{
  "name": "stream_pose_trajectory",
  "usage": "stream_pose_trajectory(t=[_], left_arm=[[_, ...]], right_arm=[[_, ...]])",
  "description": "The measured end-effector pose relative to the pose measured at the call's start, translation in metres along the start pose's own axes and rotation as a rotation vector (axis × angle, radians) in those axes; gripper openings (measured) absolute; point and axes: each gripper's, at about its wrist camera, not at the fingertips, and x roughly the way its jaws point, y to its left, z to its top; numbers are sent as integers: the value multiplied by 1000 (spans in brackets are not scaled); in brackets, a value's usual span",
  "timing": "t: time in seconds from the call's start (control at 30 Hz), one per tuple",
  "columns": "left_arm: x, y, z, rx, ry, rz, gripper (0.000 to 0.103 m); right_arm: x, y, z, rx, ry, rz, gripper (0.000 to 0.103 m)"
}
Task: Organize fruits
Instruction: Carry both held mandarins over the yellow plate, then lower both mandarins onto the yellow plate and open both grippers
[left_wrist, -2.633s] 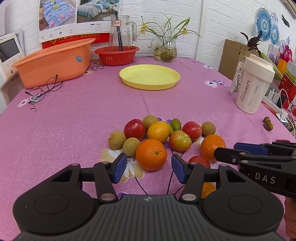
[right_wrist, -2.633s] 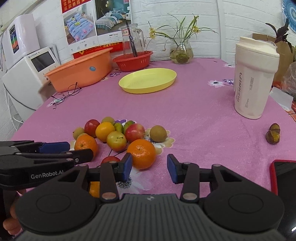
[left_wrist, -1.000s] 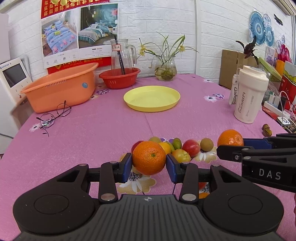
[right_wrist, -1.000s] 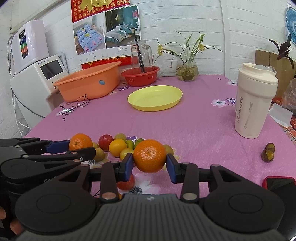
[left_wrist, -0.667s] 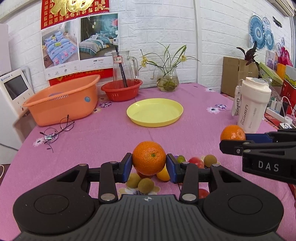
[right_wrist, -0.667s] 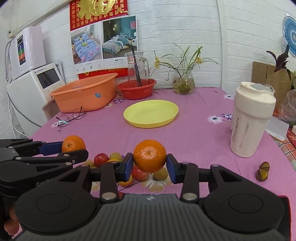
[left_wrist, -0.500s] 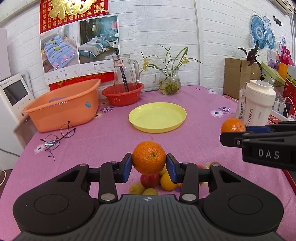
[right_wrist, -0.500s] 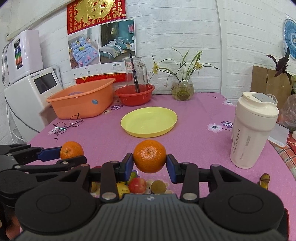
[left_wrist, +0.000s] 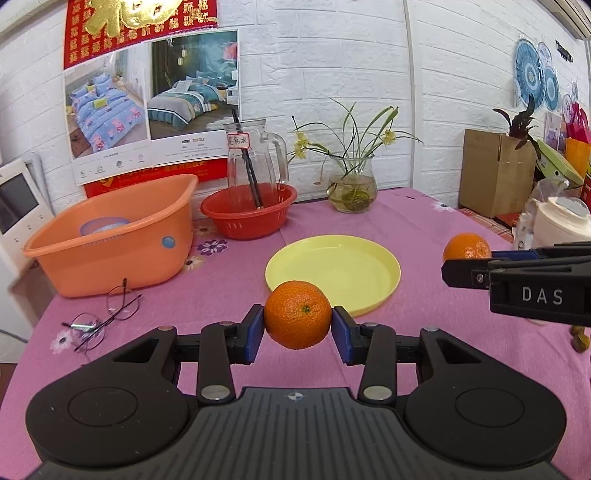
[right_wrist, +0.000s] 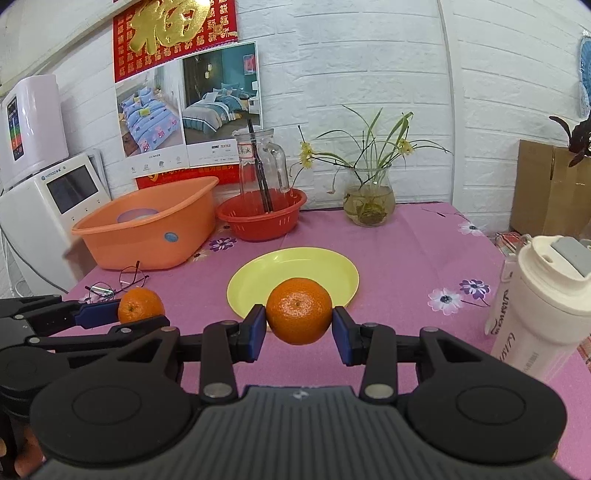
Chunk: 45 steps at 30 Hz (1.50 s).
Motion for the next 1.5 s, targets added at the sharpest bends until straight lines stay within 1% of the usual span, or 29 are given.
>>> stream_pose_trajectory(t=[0.13, 0.33, 0.53, 0.93, 1.17, 1.5], left_arm=[[27, 6, 13, -20, 6, -34, 37], [64, 11, 26, -47, 42, -67, 37], [101, 12, 28, -46, 79, -64, 37], [163, 19, 32, -53, 131, -50, 37], [182, 20, 31, -48, 142, -48, 37], [195, 18, 29, -45, 156, -41, 37]], right_arm=[[22, -9, 11, 32, 20, 25, 76], [53, -14, 23, 24, 45, -6, 76], [85, -19, 26, 39, 86, -17, 76], [136, -35, 27, 76, 137, -31, 76], [155, -37, 25, 78, 159, -36, 76], [169, -39, 25, 71, 167, -56, 76]])
